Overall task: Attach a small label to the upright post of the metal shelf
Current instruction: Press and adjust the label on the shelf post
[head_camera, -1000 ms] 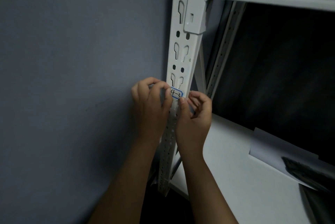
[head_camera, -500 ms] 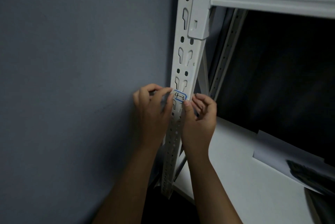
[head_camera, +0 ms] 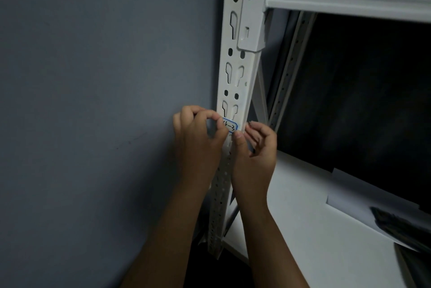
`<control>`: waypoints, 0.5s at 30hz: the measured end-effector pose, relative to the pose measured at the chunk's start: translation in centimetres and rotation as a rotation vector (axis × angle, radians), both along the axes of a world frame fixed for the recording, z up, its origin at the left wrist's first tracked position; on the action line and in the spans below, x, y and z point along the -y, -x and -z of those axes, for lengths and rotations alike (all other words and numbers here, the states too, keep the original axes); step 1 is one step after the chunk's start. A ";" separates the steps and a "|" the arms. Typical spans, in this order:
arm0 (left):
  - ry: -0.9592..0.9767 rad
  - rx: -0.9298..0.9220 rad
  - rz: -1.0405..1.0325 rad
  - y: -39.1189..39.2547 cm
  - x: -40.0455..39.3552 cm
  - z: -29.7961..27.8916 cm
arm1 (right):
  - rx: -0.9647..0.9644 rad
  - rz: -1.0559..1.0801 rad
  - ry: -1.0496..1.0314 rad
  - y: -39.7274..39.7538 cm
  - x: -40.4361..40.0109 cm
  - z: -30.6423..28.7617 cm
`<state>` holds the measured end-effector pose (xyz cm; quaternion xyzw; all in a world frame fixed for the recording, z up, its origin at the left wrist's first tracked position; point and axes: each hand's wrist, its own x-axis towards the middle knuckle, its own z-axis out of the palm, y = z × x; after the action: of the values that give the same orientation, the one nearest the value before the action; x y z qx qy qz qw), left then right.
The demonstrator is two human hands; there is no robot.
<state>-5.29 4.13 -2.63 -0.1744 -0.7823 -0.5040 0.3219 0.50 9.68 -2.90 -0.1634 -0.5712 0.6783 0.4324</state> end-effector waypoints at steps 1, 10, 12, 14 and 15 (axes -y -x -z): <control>0.001 0.001 0.007 0.1 0.0 -0.1 | -0.004 -0.001 -0.005 0.0 0.0 0.0; -0.086 0.039 0.065 0.0 -0.5 0.0 | -0.039 0.009 -0.006 0.2 0.1 0.3; -0.091 0.023 0.057 0.1 -0.7 0.2 | -0.045 0.008 0.000 0.3 0.1 0.5; -0.107 0.029 0.058 0.0 -0.8 0.4 | -0.048 0.014 -0.010 0.2 0.0 0.5; -0.113 0.034 0.064 0.0 -0.8 0.3 | -0.054 0.013 -0.021 0.3 0.0 0.5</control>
<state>-5.27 4.95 -2.94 -0.1721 -0.7519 -0.5605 0.3014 0.20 9.72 -3.41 -0.1442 -0.5654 0.6736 0.4536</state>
